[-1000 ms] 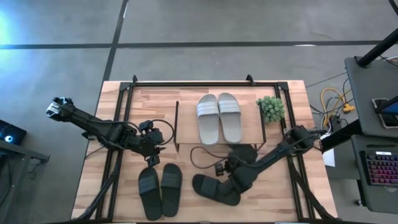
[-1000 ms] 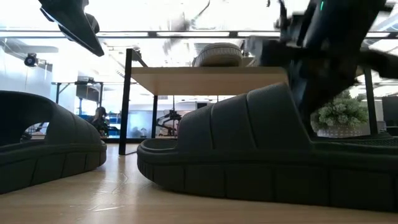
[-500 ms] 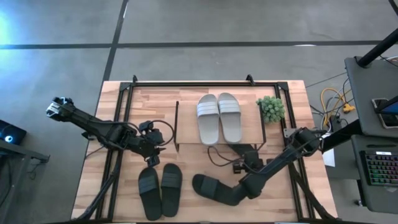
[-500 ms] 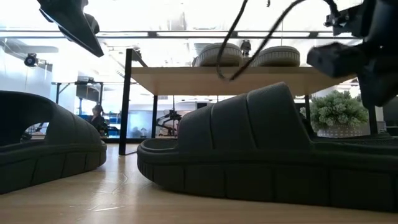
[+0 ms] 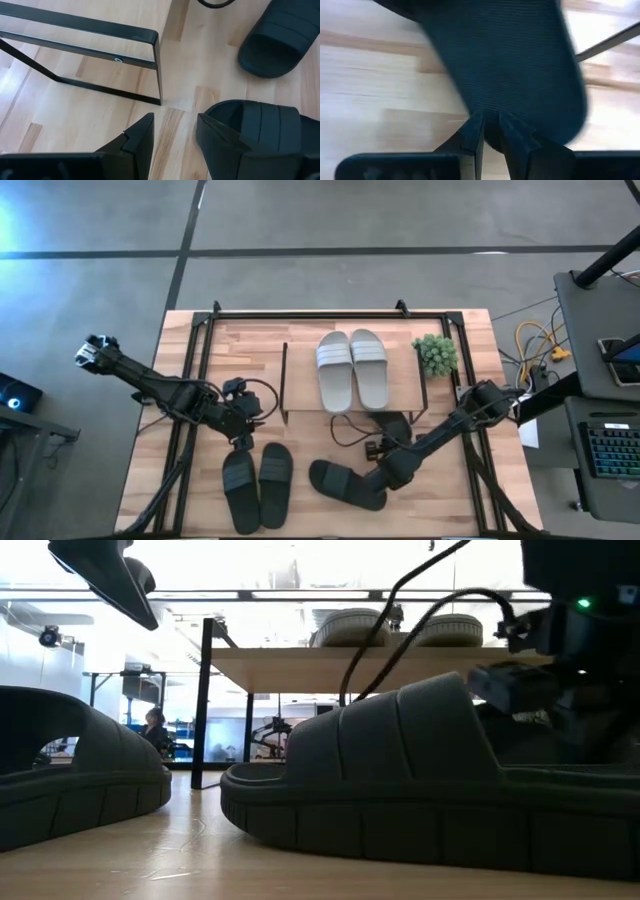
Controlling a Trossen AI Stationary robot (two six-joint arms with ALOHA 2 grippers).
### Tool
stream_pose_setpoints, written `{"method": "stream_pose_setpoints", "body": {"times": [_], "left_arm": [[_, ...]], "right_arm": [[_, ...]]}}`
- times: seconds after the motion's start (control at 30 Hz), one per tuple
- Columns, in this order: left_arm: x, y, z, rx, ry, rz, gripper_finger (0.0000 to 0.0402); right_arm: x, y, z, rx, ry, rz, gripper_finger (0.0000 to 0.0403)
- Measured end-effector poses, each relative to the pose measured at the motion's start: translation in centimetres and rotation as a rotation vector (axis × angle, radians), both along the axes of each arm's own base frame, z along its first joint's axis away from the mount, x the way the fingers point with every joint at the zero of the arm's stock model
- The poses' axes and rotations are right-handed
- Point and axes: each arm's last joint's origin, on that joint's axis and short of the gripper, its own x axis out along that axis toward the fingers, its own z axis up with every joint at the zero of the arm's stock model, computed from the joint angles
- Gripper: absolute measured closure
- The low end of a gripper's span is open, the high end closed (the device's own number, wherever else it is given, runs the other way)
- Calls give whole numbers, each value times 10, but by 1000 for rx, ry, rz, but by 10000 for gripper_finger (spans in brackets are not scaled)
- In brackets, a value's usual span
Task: Pick and place slides into the shelf
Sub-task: Put the right black slide under the shelf
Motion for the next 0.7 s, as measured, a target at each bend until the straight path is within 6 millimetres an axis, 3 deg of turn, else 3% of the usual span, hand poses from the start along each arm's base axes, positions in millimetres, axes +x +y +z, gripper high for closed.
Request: {"method": "stream_pose_setpoints", "body": {"times": [0.23,0.5,0.7], "left_arm": [[0,0,-1,1,4,0,267],[0,0,-1,-15,0,18,267],[-1,-2,-1,-27,0,26,267]], "right_arm": [[19,-3,9,-48,-134,28,349],[25,-14,13,-89,-116,64,349],[23,0,19,-35,-79,148,349]]}}
